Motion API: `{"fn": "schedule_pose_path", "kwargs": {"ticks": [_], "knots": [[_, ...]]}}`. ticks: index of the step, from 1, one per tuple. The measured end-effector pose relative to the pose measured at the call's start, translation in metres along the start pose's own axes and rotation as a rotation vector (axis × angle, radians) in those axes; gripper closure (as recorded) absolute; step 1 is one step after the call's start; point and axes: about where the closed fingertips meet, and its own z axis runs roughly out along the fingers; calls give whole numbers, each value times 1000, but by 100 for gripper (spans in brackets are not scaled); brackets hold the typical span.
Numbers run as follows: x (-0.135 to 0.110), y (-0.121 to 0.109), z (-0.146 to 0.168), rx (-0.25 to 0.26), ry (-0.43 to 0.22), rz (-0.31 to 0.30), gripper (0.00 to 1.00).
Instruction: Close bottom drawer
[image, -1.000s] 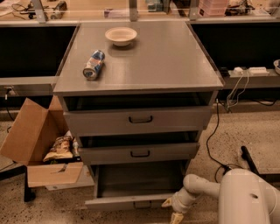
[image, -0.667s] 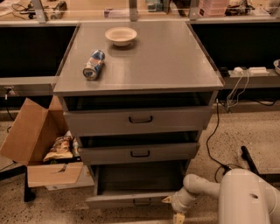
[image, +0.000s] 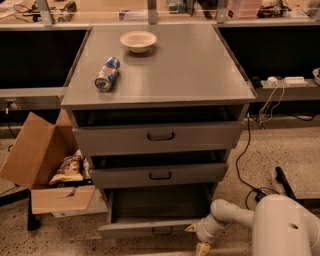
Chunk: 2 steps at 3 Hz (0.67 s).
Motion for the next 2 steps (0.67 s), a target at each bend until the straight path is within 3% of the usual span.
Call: {"fn": "schedule_pose_path", "kwargs": {"ticks": [1,2], "knots": [[9,-17,-8,69,19,-29,43],[12,-25,-11,100,24,-40,72]]}}
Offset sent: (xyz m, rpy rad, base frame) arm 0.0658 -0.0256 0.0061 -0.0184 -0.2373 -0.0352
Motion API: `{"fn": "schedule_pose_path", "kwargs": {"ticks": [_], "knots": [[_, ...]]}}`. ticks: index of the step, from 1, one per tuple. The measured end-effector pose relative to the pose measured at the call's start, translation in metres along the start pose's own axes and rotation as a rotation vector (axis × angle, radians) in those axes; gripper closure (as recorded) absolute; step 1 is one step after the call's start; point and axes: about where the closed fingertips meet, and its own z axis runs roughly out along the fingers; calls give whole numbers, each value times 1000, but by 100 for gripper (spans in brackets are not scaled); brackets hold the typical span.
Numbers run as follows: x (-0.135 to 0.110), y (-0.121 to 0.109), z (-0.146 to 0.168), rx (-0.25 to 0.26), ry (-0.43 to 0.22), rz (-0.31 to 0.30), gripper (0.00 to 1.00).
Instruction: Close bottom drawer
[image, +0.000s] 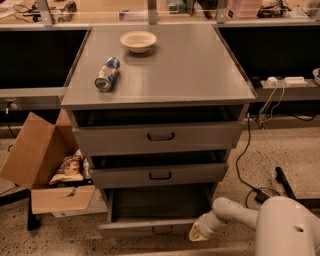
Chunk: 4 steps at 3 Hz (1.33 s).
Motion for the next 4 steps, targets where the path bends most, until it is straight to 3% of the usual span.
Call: {"fn": "schedule_pose_path", "kwargs": {"ticks": [1,4], "knots": [[4,-13,-2,43,5,-14,96],[14,-40,-10,122,-7,-26,100]]}}
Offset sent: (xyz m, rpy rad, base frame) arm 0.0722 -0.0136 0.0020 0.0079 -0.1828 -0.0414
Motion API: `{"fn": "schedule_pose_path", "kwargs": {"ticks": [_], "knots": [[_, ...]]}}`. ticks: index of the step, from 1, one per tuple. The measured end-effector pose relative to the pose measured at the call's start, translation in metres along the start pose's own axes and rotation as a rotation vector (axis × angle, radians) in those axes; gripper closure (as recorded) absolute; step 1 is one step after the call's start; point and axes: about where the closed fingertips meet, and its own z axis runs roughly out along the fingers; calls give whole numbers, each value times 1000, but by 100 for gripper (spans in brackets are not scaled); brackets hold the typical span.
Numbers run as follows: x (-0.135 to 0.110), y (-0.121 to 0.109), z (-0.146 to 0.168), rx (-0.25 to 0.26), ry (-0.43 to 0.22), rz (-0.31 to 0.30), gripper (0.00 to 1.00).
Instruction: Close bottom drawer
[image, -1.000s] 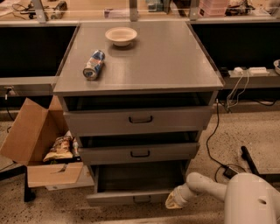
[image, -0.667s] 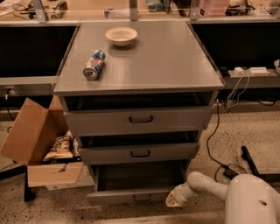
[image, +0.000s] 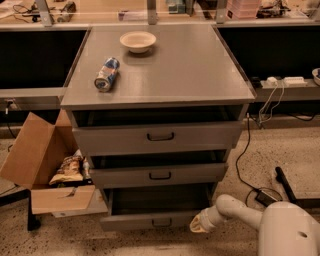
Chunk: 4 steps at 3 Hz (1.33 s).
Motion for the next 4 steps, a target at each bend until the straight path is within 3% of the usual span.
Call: {"fn": "schedule_pose_path", "kwargs": {"ticks": [2,4], "knots": [[0,-8,-2,15,-14,-5,57],[0,-8,-2,15,-14,-5,3]]}}
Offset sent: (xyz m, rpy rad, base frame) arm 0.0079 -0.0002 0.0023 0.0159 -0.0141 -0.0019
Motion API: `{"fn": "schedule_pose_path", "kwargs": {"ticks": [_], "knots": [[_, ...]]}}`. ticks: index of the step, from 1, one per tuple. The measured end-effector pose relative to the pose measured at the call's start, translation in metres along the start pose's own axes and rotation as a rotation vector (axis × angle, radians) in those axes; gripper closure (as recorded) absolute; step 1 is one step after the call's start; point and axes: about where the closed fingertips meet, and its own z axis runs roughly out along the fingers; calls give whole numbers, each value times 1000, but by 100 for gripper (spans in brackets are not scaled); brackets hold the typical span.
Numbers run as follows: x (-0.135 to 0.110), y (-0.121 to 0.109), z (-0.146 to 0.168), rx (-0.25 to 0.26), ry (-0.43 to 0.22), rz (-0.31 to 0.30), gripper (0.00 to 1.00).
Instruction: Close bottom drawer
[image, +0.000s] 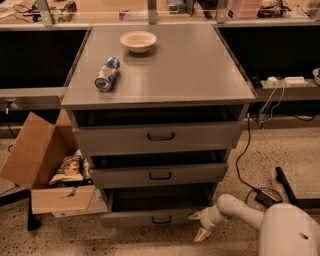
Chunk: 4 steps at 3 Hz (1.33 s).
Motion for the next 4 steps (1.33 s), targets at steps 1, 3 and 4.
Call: {"fn": "schedule_pose_path", "kwargs": {"ticks": [1,3,4], "knots": [[0,0,0,0,0,0,0],[-2,-3,0,25,4,-15,16],[-1,-18,-4,73,27,-40,39]]}}
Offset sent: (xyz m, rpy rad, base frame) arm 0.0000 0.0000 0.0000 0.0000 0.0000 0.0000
